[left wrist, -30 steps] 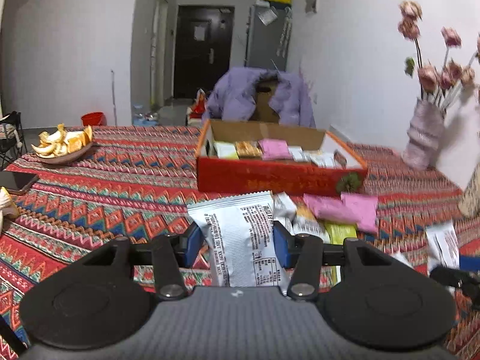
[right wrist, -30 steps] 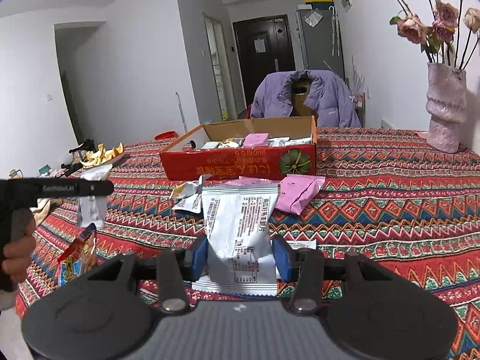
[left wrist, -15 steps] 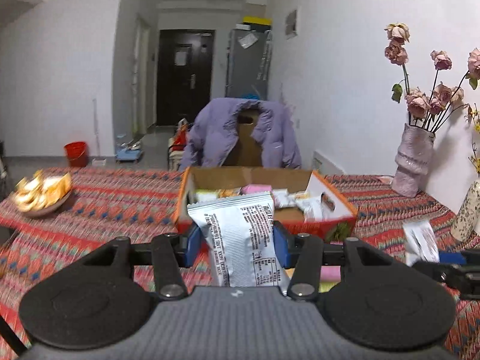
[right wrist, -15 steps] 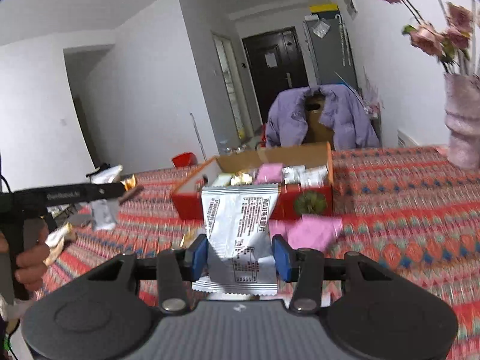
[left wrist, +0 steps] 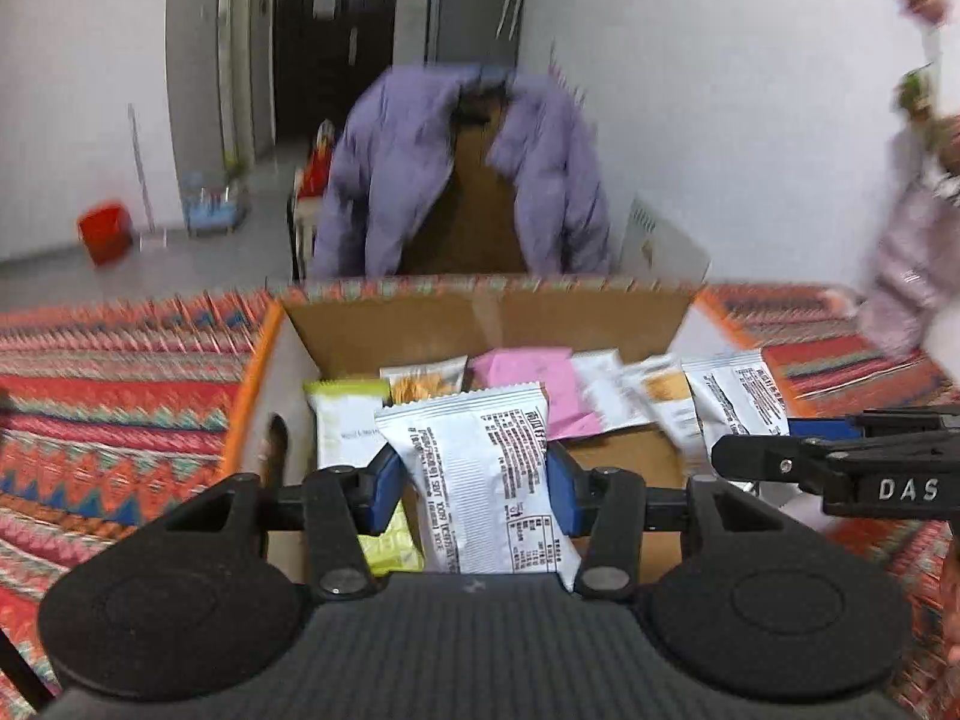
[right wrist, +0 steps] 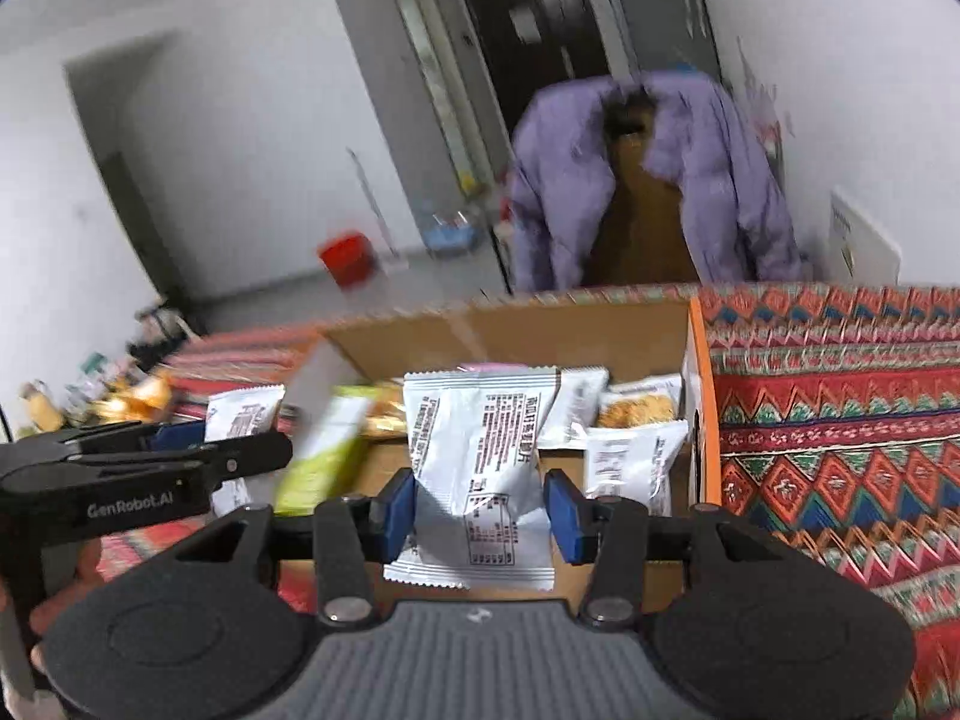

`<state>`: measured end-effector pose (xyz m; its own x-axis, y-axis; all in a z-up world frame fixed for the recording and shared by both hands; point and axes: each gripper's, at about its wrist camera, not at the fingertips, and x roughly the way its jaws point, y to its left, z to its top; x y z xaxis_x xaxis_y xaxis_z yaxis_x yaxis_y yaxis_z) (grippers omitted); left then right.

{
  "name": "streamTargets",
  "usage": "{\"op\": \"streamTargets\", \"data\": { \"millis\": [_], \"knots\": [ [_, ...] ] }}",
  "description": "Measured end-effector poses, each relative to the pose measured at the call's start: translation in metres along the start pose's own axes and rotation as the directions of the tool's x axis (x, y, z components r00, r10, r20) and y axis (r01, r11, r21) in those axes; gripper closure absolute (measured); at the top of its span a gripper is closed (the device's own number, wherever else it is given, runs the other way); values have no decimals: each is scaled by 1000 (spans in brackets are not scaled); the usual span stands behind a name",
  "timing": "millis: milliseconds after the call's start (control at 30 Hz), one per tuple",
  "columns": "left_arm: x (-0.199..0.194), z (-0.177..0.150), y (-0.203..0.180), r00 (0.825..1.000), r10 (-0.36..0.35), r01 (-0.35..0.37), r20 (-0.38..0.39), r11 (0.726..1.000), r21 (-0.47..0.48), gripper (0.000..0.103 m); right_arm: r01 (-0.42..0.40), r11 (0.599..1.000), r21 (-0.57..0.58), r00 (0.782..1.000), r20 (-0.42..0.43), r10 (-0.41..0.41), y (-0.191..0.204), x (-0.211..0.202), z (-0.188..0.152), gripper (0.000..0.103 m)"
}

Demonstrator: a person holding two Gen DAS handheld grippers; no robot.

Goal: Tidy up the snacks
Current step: 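Carry both white sachets into the box and open both tools, then withdraw both tools from the box back toward the snack pile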

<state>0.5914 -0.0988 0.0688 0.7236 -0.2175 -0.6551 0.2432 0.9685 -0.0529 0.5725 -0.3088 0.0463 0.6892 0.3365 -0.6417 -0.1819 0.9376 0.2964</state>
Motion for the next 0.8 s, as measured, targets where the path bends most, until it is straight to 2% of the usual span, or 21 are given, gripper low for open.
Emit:
{"op": "streamTargets", "data": {
  "millis": [100,267,300,333,367,400,533,567,733,800],
  "knots": [
    [39,4,4,998,22,-21,-63,1000,6,53,59,997,-45,997,-46,-61,0,31,1,57],
    [65,0,4,995,15,-11,-102,999,33,53,98,994,-52,993,-60,-101,3,56,2,57],
    [65,3,7,994,2,0,-108,1000,20,51,107,992,-62,992,-61,-111,5,58,2,57],
    [64,5,8,994,-7,8,-108,1000,11,45,112,991,-69,992,-58,-116,6,59,1,57],
    [61,6,9,995,-12,13,-104,1000,13,36,112,991,-72,992,-57,-116,7,58,-1,57],
    [59,8,8,995,-9,11,-96,1000,22,34,110,991,-73,992,-54,-114,7,58,-1,57],
    [42,9,7,997,1,4,-74,998,57,33,103,992,-73,995,-11,-104,9,41,4,54],
    [36,10,8,998,2,2,-70,998,57,33,101,992,-75,995,-3,-102,10,37,6,49],
    [-9,5,9,1000,-6,8,-27,997,74,33,106,988,-114,994,39,-103,20,-6,6,46],
    [-35,0,9,1000,-17,18,-4,996,84,29,106,984,-143,993,61,-98,24,-28,2,39]
  ]
}}
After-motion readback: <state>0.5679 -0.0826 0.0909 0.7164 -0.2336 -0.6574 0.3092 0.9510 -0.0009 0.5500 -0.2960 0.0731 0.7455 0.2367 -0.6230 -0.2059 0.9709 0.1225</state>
